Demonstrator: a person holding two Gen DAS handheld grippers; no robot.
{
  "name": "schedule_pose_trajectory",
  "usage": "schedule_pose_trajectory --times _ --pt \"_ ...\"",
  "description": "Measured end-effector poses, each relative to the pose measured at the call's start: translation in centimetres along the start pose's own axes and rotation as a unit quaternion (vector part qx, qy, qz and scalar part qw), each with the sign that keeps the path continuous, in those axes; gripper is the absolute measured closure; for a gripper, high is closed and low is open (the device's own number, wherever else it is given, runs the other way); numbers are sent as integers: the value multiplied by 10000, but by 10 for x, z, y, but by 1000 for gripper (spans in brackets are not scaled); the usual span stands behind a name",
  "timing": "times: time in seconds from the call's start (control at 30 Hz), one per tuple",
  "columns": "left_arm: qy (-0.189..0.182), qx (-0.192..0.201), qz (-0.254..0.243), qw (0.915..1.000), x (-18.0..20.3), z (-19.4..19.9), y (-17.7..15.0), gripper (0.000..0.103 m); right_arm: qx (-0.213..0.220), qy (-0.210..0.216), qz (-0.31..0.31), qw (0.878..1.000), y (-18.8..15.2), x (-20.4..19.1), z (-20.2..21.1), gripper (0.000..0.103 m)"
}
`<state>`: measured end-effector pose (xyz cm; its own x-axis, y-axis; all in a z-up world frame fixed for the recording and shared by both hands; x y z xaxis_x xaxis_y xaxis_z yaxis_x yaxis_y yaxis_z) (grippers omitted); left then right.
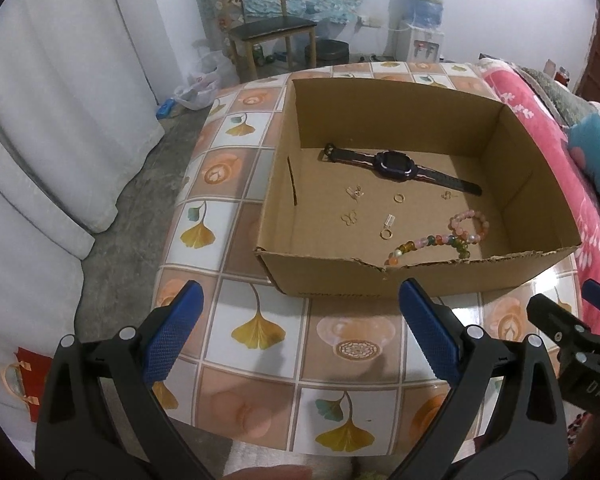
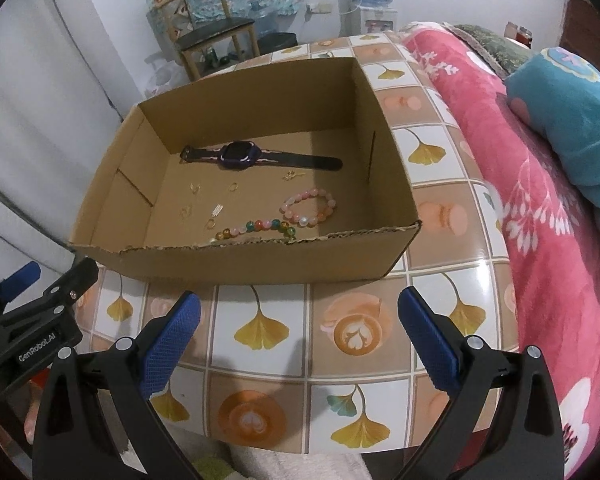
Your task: Organize jewelry
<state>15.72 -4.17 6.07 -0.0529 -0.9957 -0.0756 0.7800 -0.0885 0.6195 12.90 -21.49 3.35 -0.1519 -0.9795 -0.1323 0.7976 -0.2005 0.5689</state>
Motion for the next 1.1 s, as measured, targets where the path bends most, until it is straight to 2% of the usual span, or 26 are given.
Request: schedule_pose_trajectory --times 1.1 --pt "-118 -110 21 9999 2 -4 -3 8 1 14 87 10000 3 -2 -2 7"
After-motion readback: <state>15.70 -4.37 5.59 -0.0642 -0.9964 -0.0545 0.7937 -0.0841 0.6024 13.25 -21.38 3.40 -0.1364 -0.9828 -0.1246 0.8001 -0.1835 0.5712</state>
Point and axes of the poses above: each gripper's, at about its wrist camera, not at the fingertips, and z roughly against the way its jaws point, x to its right, y to its top, the point moved 1 cm from there along -z, roughly the way its jaws point, and after that the axes turned 7 degrees about x, right-handed, at the moved point
